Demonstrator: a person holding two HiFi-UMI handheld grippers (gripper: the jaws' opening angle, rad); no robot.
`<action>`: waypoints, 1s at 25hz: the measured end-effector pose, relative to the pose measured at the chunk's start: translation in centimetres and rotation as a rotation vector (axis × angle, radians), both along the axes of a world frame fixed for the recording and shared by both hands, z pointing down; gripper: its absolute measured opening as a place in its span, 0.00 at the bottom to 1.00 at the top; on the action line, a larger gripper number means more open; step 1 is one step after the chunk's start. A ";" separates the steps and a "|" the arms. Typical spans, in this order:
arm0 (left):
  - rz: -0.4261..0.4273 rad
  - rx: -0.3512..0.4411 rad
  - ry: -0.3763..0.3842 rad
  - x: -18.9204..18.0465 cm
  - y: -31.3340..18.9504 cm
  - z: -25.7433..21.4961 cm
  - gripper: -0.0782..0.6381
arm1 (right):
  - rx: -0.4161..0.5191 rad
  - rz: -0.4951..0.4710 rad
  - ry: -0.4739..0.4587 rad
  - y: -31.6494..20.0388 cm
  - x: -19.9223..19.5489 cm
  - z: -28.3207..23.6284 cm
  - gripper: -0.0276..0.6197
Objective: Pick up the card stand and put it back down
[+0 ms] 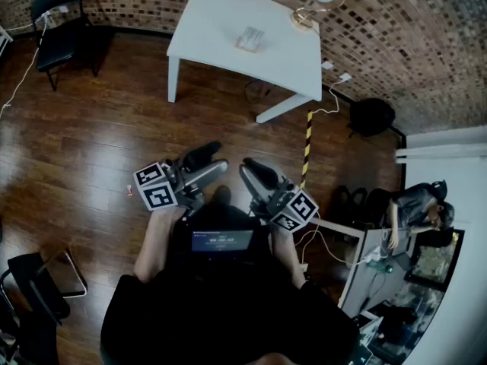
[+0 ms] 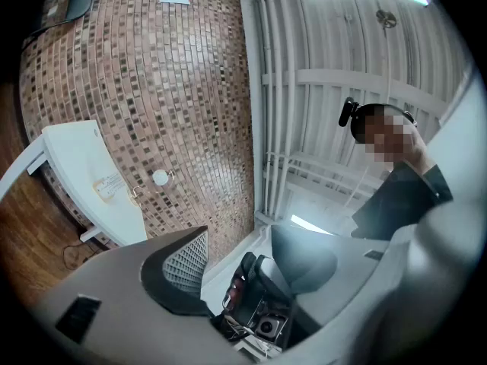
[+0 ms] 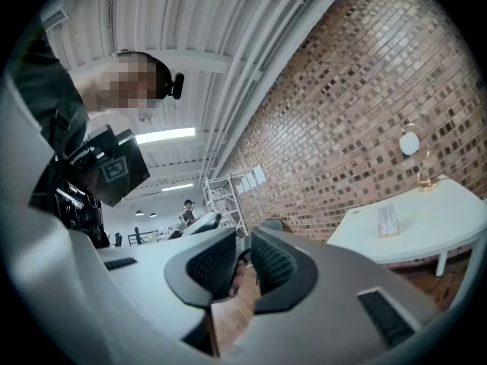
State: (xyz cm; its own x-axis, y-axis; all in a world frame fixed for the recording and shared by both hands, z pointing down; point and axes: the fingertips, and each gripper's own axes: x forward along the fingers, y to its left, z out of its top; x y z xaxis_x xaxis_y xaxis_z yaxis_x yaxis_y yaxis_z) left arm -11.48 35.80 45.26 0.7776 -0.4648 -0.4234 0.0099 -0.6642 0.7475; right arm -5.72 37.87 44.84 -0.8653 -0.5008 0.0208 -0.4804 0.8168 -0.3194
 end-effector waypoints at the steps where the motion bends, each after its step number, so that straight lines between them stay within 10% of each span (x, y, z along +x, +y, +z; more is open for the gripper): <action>1: 0.000 0.001 -0.003 -0.2 0.1 0.0 0.46 | 0.003 0.006 0.002 0.0 -0.1 0.0 0.15; 13: 0.026 -0.010 -0.067 1.1 -2.0 0.8 0.46 | -0.038 0.069 0.036 -3.8 3.2 2.0 0.26; 25: -0.002 -0.074 -0.189 9.8 -11.6 1.8 0.46 | -0.077 0.013 -0.064 -14.6 11.7 4.4 0.29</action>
